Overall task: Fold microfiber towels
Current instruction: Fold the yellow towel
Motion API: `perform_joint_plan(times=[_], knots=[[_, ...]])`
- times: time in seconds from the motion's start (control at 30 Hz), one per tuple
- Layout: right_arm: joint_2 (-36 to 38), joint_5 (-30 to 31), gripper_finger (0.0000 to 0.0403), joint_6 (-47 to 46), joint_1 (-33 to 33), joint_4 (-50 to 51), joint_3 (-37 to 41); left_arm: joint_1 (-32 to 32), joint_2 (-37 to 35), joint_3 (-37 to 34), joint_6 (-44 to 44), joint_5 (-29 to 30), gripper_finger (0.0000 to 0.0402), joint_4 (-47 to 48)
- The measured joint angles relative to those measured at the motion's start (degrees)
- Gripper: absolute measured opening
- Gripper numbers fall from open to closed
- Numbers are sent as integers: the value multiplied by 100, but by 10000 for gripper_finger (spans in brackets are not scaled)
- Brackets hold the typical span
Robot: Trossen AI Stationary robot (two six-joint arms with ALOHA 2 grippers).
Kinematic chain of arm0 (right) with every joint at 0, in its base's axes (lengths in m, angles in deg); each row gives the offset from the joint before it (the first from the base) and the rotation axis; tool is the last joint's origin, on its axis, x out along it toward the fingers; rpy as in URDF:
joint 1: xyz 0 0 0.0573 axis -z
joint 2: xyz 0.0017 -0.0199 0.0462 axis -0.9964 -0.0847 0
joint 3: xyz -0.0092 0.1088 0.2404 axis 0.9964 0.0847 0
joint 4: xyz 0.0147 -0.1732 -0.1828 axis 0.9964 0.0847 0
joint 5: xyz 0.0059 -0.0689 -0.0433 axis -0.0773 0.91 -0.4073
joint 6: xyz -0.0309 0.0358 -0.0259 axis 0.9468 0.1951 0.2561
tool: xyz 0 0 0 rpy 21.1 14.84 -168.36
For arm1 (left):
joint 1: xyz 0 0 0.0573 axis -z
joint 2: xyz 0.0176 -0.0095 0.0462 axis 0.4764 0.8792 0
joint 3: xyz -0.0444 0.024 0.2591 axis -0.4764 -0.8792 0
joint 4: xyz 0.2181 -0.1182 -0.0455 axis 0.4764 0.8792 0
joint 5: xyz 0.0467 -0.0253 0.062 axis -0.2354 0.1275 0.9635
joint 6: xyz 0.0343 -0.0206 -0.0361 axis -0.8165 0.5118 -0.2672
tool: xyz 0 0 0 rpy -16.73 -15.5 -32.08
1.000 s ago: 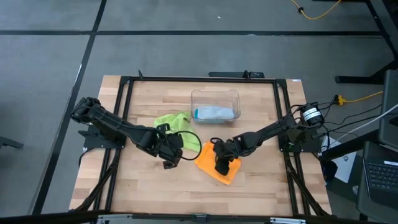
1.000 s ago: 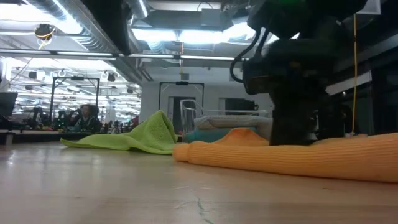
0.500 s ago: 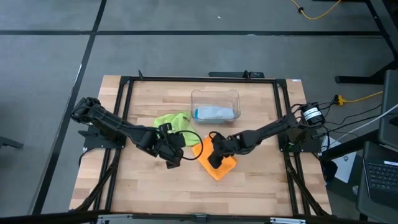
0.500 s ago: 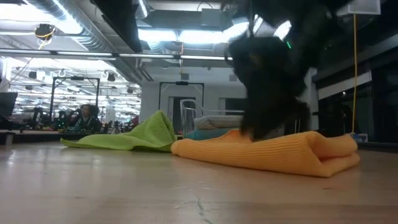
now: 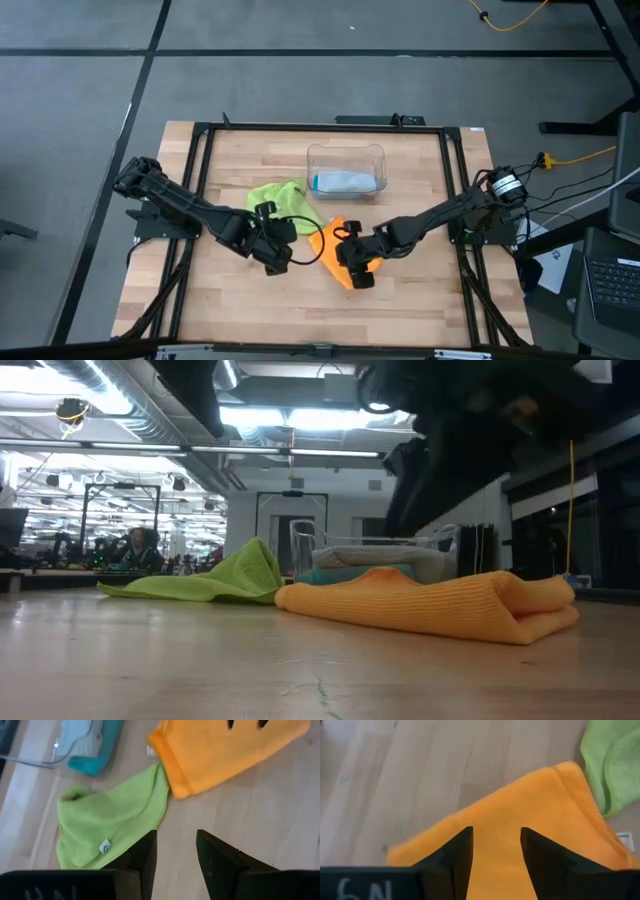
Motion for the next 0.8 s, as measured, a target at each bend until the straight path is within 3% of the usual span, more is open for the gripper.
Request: perform_joint_plan(times=[0.17, 0.37, 0.63, 0.7, 0.8], knots=[[0, -57, 167, 599, 29, -81, 215, 55, 0, 0, 16, 245, 129, -440], [-19, -1133, 167, 1012, 412, -105, 476, 55, 0, 0, -58, 257, 129, -739], [-481, -1228, 144, 2231, 709, -147, 535, 51, 2, 0, -309, 394, 129, -812], [-596, -1236, 136, 2173, 753, -217, 509, 39, 1, 0, -309, 400, 129, -835], [-770, -1250, 124, 1164, 820, -348, 497, 38, 2, 0, -283, 401, 129, -855]])
